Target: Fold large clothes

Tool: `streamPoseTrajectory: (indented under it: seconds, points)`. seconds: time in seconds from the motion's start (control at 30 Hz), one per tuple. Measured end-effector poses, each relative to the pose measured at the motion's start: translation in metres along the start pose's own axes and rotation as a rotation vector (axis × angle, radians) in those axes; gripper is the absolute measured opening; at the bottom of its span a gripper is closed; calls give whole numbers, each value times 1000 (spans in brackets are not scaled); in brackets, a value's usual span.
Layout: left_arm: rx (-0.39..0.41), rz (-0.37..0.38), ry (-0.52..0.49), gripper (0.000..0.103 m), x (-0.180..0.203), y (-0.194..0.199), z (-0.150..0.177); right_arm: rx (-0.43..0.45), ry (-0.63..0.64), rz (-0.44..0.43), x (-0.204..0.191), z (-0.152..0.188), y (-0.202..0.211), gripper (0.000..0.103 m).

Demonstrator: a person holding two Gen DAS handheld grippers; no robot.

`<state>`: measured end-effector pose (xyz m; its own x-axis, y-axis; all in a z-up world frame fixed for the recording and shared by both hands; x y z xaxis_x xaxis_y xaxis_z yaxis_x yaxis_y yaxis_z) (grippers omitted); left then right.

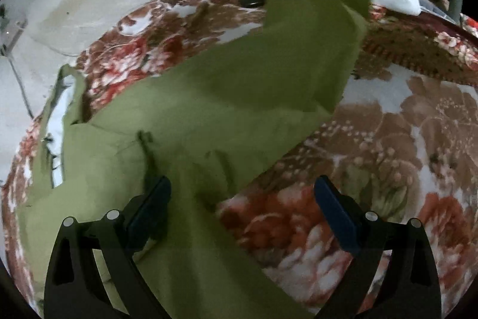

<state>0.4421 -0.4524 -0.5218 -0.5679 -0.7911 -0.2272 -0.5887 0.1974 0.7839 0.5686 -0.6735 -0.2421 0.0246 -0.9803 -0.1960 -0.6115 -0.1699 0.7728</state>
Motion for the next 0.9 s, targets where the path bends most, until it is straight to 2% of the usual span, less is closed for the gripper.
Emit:
streamPoseTrajectory:
  seconds: [0.1,0.23,0.3,0.37,0.47,0.53,0.7,0.8,0.9]
  points:
    - [18,-2,-38,95,7,-5,-4,5,60,-24,-57,-17,9,8]
    - [-30,12,-54,97,18,-18,4,-26,133,-130,-150,-34,15,7]
    - [-35,41,-51,97,25,-23,8,-28,167,-159,-187,-41,16,7]
    - [-46,42,-36,97,25,-28,13,-30,221,-205,-240,-49,17,7]
    - [-93,56,58,97,16,-38,25,-43,266,-286,-309,-56,16,7]
    - [-123,111,155,97,11,-46,32,-64,283,-358,-358,-56,11,7]
    - [-116,157,217,98,8,-47,30,-147,323,-499,-474,-32,-22,7]
    - [-123,175,235,98,8,-50,29,-240,358,-557,-550,9,-65,6]
    - [-126,199,267,98,7,-52,26,-305,399,-562,-604,51,-101,6]
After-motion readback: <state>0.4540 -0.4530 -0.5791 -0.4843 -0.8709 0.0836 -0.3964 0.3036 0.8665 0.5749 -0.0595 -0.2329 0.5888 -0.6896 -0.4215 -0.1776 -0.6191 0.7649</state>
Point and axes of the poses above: each gripper's, at about its wrist camera, not at the fingertips, and y roughly against the way its jaws point, x to its right, z to its underside, the point moved 9 cm from there along -y, roughly the way its jaws point
